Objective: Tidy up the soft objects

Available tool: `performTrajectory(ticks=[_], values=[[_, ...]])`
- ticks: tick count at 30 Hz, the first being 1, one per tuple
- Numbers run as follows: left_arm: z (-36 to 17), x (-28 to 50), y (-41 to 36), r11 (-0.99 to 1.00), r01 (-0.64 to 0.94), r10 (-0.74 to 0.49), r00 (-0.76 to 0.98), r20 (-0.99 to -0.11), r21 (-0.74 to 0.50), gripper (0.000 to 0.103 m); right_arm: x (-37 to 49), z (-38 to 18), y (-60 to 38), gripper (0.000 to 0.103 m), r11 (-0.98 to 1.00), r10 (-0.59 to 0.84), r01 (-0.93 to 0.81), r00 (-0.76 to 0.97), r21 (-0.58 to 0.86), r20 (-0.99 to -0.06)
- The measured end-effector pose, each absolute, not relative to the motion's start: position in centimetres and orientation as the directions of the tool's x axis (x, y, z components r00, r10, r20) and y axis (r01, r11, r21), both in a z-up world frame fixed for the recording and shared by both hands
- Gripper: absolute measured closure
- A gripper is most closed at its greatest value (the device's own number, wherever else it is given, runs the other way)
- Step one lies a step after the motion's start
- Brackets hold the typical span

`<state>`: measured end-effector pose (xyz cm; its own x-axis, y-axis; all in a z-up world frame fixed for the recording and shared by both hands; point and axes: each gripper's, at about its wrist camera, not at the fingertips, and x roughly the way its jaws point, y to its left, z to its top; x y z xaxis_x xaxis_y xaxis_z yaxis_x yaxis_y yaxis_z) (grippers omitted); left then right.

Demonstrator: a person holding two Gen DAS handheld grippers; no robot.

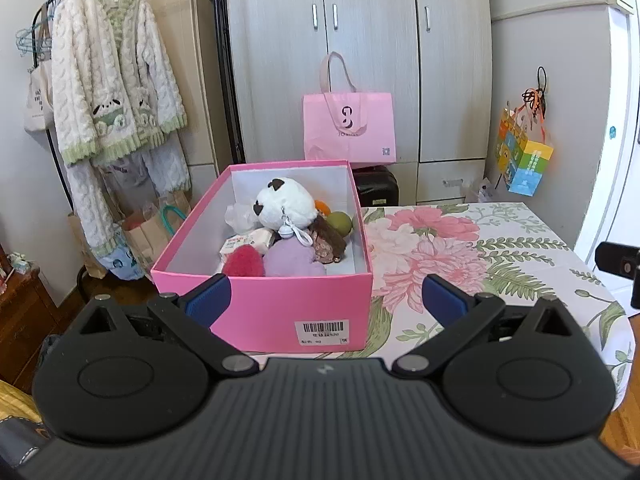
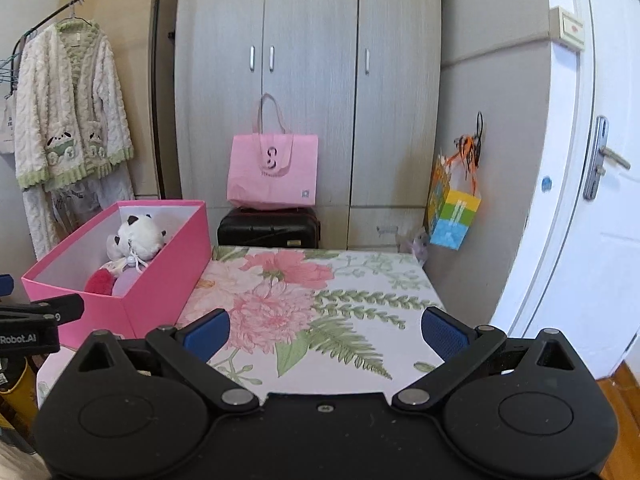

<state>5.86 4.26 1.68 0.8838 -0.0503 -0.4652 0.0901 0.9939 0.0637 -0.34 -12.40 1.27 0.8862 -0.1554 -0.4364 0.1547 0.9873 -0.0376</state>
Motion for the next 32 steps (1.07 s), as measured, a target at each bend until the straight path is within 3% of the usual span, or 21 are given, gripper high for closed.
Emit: performTrajectory(ticks=[32], values=[[1.6, 5.3, 4.7, 0.994, 0.090, -0.055, 0.897, -0.438, 0.060, 0.000, 0.1, 0.1, -13.1, 0.000, 0.982, -0.174, 0.186, 0.874, -0.019, -0.454]])
